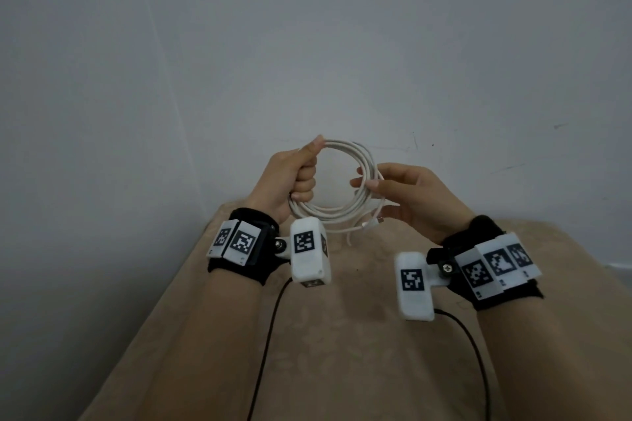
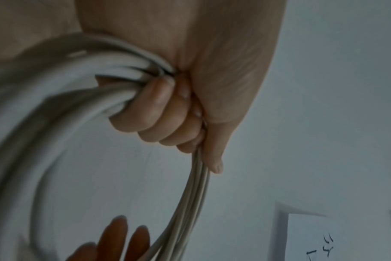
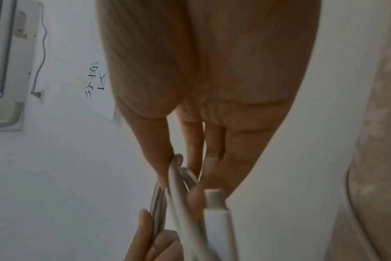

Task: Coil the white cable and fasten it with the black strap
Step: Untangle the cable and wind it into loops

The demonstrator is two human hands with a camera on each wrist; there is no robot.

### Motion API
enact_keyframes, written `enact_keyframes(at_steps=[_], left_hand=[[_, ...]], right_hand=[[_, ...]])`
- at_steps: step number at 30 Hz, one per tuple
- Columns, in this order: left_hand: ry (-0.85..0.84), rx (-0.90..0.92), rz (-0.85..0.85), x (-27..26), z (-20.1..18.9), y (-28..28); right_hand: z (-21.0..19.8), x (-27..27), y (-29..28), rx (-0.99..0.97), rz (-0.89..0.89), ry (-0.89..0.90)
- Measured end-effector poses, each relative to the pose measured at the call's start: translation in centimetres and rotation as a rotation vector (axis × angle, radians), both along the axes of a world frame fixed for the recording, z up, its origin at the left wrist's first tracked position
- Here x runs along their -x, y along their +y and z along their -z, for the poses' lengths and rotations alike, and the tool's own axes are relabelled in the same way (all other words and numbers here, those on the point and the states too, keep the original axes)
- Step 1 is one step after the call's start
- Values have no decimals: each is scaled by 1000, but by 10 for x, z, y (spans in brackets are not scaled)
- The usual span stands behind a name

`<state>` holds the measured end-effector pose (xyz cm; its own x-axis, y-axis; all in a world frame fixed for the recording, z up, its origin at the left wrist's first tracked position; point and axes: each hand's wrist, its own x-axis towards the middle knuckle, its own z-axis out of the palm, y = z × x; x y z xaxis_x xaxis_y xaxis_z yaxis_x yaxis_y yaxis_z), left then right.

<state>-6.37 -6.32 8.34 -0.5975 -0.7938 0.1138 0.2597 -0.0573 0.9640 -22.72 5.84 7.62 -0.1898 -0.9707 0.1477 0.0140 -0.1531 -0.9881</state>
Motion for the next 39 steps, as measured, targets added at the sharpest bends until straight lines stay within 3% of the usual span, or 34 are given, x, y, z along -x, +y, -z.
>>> enact_keyframes(at_steps=[5, 13, 22, 28, 35, 39], left_hand=[[20, -19, -35, -2, -3, -2], [90, -98, -113, -9, -7, -5], [314, -280, -180, -1, -7, -5], [386, -339, -192, -2, -7, -9], [400, -384, -102, 1, -8, -6], [360, -381, -51, 12, -6, 5]], right_hand=[[0, -1, -3, 78, 49, -32], [2, 9, -4, 115, 433, -4], [8, 0, -8, -118, 253, 81], [7, -9, -6, -101, -27, -284], [8, -15, -8, 23, 82, -481], [9, -21, -12, 84, 130, -508]])
